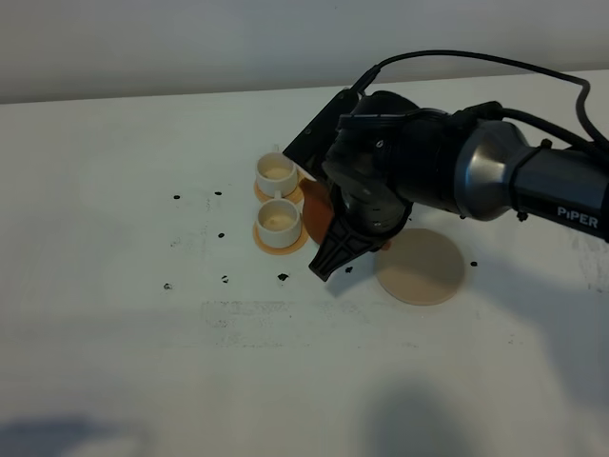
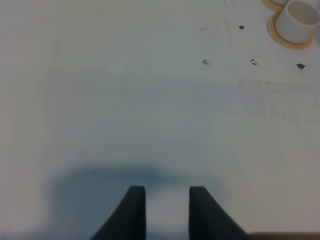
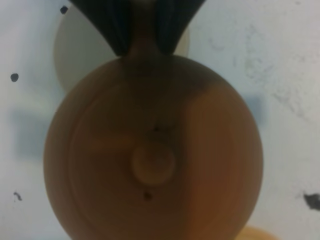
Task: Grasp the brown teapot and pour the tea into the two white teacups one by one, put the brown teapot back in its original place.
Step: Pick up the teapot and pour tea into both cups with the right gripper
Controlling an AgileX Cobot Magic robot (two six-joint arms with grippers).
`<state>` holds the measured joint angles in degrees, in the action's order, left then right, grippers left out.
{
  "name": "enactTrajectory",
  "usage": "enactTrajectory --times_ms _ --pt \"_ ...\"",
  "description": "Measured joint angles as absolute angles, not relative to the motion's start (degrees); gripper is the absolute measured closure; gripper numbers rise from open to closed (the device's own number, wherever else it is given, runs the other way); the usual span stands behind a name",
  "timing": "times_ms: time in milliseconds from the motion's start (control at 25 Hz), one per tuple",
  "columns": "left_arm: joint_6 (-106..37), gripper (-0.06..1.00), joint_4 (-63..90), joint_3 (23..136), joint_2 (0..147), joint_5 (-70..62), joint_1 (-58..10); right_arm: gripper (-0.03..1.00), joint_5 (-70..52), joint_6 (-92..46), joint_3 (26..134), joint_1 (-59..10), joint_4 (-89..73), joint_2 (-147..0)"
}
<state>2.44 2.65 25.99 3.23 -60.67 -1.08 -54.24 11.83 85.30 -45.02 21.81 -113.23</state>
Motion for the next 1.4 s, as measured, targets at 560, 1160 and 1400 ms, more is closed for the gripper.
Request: enactTrajectory --times_ms 560,1160,1400 --pt "2.4 0.74 2.7 26.0 3.2 -60.6 -1.1 0.87 -56.1 11.8 87.0 -46.7 24.9 -116.2" --pt "2.4 0.74 2.7 26.0 3.2 -60.6 -1.1 0.87 -57.7 11.8 88.8 -48.3 29.8 -117.0" --pt "2.4 0.74 2.7 26.0 3.2 -60.6 -1.1 0.87 -58.1 11.8 89.6 -48.5 30.3 -119.3"
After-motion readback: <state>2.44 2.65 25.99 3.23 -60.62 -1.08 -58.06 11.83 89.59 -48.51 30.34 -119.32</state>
